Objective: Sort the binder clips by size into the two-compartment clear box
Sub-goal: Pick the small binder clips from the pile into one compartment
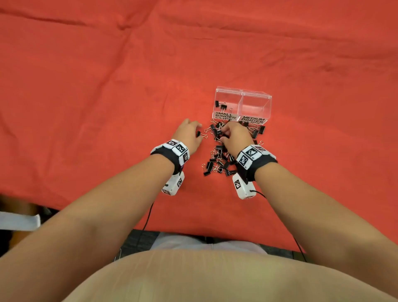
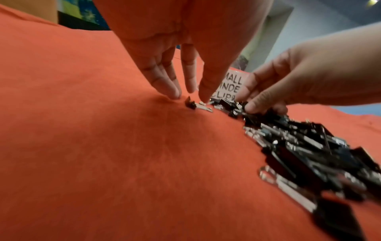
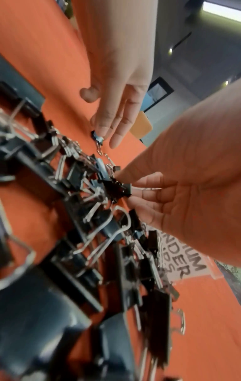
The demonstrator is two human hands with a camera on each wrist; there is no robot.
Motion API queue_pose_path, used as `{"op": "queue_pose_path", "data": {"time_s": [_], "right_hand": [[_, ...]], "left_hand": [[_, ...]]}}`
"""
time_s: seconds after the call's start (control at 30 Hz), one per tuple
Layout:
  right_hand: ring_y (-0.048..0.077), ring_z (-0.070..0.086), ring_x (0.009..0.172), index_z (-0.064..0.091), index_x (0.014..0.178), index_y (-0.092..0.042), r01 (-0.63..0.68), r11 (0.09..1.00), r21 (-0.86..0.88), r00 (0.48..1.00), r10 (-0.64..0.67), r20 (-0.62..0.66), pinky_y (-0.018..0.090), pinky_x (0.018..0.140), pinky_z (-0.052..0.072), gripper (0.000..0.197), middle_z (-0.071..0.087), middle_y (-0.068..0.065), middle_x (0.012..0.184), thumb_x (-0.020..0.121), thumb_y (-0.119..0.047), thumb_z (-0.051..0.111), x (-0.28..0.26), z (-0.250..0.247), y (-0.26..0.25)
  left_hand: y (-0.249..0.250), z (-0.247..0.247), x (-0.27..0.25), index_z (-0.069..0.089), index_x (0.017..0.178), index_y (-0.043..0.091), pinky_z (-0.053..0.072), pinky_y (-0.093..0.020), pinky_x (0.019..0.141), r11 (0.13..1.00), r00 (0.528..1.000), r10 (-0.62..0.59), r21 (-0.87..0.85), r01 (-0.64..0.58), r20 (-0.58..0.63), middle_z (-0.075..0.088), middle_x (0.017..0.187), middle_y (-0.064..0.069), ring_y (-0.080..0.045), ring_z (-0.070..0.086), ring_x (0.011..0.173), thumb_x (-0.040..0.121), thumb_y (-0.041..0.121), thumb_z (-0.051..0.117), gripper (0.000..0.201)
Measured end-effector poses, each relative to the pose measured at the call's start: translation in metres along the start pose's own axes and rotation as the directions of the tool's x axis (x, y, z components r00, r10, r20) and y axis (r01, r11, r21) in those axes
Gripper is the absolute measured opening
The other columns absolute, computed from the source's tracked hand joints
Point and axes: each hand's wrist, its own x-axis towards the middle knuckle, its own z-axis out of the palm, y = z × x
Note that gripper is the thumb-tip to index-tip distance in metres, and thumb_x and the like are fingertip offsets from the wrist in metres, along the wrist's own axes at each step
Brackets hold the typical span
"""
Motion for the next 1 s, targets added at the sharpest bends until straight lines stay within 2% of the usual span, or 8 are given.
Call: {"op": "queue_pose_path", "data": {"time_s": [0.07, 0.2, 0.37, 0.5, 0.67, 0.73, 0.87, 1.0], "right_hand": [[0.015, 0.055, 0.079, 0.062, 0.097, -0.014, -0.038, 0.997, 0.068, 0.999, 0.04, -0.022, 0.032, 0.08, 0.052, 0.017, 0.058, 0.0, 0.088, 0.081, -0.007, 0.064, -0.001, -0.001, 0.003], [0.006, 0.05, 0.062, 0.063, 0.095, -0.016, -0.122, 0.964, 0.238, 0.988, 0.14, -0.06, 0.02, 0.059, 0.045, 0.016, 0.055, -0.003, 0.077, 0.081, -0.009, 0.068, -0.003, -0.011, 0.011], [0.014, 0.057, 0.067, 0.067, 0.091, -0.016, -0.185, 0.892, 0.413, 0.976, 0.216, -0.03, 0.028, 0.068, 0.054, 0.009, 0.063, 0.002, 0.08, 0.083, -0.014, 0.066, -0.007, -0.027, 0.022], [0.011, 0.056, 0.056, 0.067, 0.089, -0.013, -0.258, 0.824, 0.505, 0.959, 0.281, 0.031, 0.014, 0.053, 0.048, 0.019, 0.064, 0.003, 0.074, 0.089, -0.005, 0.051, -0.012, -0.036, 0.024], [0.014, 0.049, 0.053, 0.062, 0.073, -0.013, -0.344, 0.714, 0.61, 0.926, 0.366, 0.094, 0.024, 0.048, 0.043, 0.024, 0.061, 0.001, 0.069, 0.085, -0.003, 0.044, -0.009, -0.03, 0.019], [0.016, 0.045, 0.051, 0.06, 0.072, -0.011, -0.344, 0.764, 0.546, 0.931, 0.352, 0.093, 0.027, 0.048, 0.04, 0.014, 0.058, 0.002, 0.066, 0.085, -0.015, 0.054, -0.012, -0.025, 0.013], [0.019, 0.051, 0.059, 0.05, 0.062, -0.014, -0.225, 0.962, 0.155, 0.974, 0.225, 0.019, 0.026, 0.057, 0.039, 0.028, 0.057, 0.005, 0.065, 0.083, -0.025, 0.064, -0.015, -0.008, 0.006], [0.028, 0.057, 0.083, 0.056, 0.078, -0.006, -0.142, 0.986, -0.086, 0.99, 0.141, -0.016, 0.033, 0.069, 0.046, 0.026, 0.061, 0.011, 0.086, 0.081, -0.029, 0.069, -0.011, 0.006, 0.007]], "left_hand": [[0.0, 0.004, -0.001, 0.054, 0.126, 0.017, 0.046, -0.042, 0.1, 0.997, 1.0, 0.027, 0.069, -0.028, 0.014, 0.048, 0.124, -0.009, -0.026, 0.051, 0.115, 0.089, 0.024, 0.062, 0.039], [0.0, 0.005, 0.0, 0.058, 0.106, 0.012, 0.048, -0.041, 0.092, 0.991, 0.999, 0.053, 0.122, -0.053, 0.002, 0.05, 0.113, -0.009, -0.027, 0.053, 0.106, 0.088, 0.023, 0.063, 0.022], [-0.001, 0.002, -0.004, 0.053, 0.085, 0.016, 0.045, -0.032, 0.077, 0.999, 0.998, 0.05, 0.006, -0.05, -0.028, 0.059, 0.099, -0.007, -0.023, 0.056, 0.087, 0.086, 0.011, 0.061, 0.01], [0.006, 0.005, -0.008, 0.056, 0.098, 0.014, 0.05, -0.034, 0.077, 0.986, 0.994, 0.086, -0.137, -0.095, -0.066, 0.058, 0.089, 0.0, -0.018, 0.054, 0.077, 0.087, 0.009, 0.059, 0.012], [0.03, 0.01, -0.001, 0.052, 0.12, 0.015, 0.049, -0.034, 0.088, 0.985, 0.989, 0.139, -0.101, -0.143, -0.051, 0.058, 0.101, -0.001, -0.018, 0.055, 0.093, 0.092, 0.011, 0.054, 0.028], [0.038, 0.015, 0.001, 0.05, 0.125, 0.013, 0.047, -0.036, 0.096, 0.988, 0.99, 0.133, -0.077, -0.136, -0.038, 0.059, 0.115, -0.005, -0.021, 0.055, 0.106, 0.093, 0.013, 0.054, 0.032], [0.044, 0.026, 0.005, 0.051, 0.124, 0.008, 0.044, -0.038, 0.1, 0.993, 0.993, 0.119, -0.009, -0.12, -0.019, 0.055, 0.124, -0.01, -0.026, 0.051, 0.116, 0.093, 0.013, 0.055, 0.031], [0.041, 0.025, 0.008, 0.055, 0.113, 0.003, 0.045, -0.039, 0.095, 0.989, 0.993, 0.122, 0.081, -0.122, 0.006, 0.054, 0.12, -0.013, -0.028, 0.05, 0.114, 0.092, 0.01, 0.056, 0.022]]}}
